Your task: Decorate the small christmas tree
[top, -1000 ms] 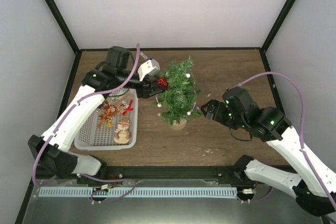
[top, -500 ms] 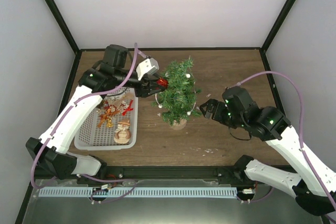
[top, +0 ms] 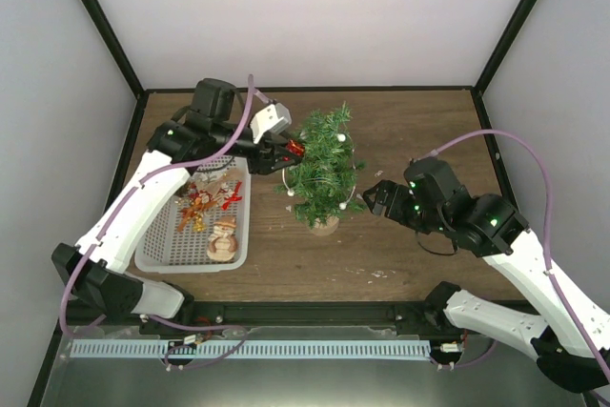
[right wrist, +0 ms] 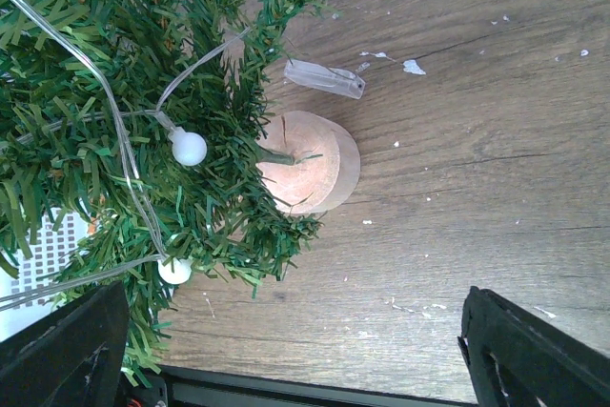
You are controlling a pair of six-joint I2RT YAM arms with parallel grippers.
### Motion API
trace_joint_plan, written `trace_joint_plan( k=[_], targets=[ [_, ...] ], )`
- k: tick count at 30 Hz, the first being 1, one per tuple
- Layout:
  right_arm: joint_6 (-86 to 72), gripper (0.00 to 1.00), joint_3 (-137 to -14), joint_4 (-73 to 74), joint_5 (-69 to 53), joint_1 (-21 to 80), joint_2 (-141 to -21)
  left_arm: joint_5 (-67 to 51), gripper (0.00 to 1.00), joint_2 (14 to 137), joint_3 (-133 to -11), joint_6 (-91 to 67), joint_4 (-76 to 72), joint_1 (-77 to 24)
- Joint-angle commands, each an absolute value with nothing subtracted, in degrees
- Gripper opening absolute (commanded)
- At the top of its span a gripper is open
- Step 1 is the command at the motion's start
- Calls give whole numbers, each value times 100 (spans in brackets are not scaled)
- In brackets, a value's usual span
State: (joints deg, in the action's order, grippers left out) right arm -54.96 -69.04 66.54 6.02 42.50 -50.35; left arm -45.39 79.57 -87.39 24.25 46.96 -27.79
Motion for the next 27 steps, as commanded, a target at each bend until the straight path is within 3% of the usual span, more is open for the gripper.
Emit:
trace_joint_plan(
  k=[1,27],
  targets=[
    [-5543,88,-6978,6777,666,4206,-4953,-4731,52,8186,-9004,2360,4542,-2812],
    [-5610,88,-6899,6783,659,4209,-4825,-4350,50,8312,-9044,2359,4454,-2997]
  ],
)
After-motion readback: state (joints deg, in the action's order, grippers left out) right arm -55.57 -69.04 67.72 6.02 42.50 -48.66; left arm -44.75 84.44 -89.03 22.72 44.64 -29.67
